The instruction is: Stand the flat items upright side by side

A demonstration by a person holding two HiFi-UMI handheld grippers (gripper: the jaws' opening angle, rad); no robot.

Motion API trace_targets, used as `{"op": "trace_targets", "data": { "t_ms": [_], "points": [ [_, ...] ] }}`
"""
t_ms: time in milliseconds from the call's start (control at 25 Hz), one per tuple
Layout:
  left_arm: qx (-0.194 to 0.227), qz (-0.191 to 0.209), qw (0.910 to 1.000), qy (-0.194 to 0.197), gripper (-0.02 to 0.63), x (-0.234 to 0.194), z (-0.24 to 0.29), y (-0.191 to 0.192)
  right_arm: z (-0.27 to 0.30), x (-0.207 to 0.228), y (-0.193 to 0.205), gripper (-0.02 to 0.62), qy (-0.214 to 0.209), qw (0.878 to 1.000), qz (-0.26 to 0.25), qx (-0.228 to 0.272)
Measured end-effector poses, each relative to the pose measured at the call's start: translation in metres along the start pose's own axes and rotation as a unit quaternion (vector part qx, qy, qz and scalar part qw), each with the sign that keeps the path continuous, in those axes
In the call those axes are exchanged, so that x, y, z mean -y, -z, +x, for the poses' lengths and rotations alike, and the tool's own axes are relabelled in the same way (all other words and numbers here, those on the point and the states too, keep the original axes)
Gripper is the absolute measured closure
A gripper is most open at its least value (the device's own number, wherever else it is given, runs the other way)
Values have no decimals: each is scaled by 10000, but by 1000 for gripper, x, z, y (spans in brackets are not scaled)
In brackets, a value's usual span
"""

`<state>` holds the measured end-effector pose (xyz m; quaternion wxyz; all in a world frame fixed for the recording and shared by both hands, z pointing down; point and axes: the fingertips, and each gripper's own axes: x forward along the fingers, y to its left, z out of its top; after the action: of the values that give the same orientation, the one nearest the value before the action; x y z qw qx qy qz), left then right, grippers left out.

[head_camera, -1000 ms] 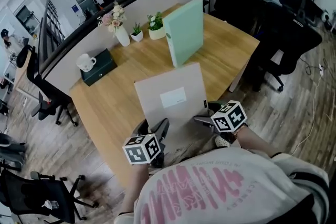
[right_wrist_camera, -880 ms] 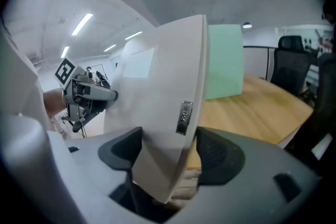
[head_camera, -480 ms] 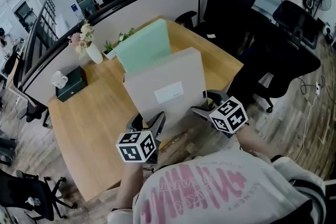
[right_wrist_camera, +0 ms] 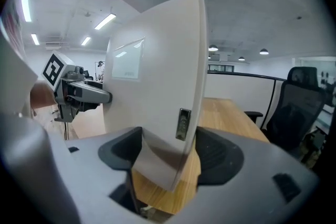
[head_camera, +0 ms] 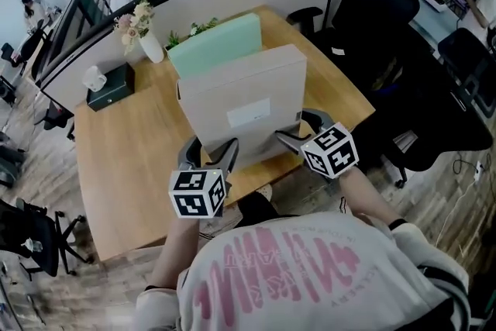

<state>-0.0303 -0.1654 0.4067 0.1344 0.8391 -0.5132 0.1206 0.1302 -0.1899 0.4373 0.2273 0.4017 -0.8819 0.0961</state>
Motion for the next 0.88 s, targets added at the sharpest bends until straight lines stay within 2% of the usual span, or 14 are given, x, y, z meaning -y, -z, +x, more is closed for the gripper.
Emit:
{"op": "trace_targets", "data": {
  "t_ms": [280,560,880],
  "points": [
    [94,-275,9992,-286,261,-18,35,9,36,27,-6,275,-132,9995,-250,-121],
    [-47,51,9985,-535,260,-40,64,2,74,48,-15,275,-219,9994,-268,-5],
    [-94,-25,9973,-724,261,-59,91,2,107,67,-22,275,-362,9991,-217,-30]
  ]
}}
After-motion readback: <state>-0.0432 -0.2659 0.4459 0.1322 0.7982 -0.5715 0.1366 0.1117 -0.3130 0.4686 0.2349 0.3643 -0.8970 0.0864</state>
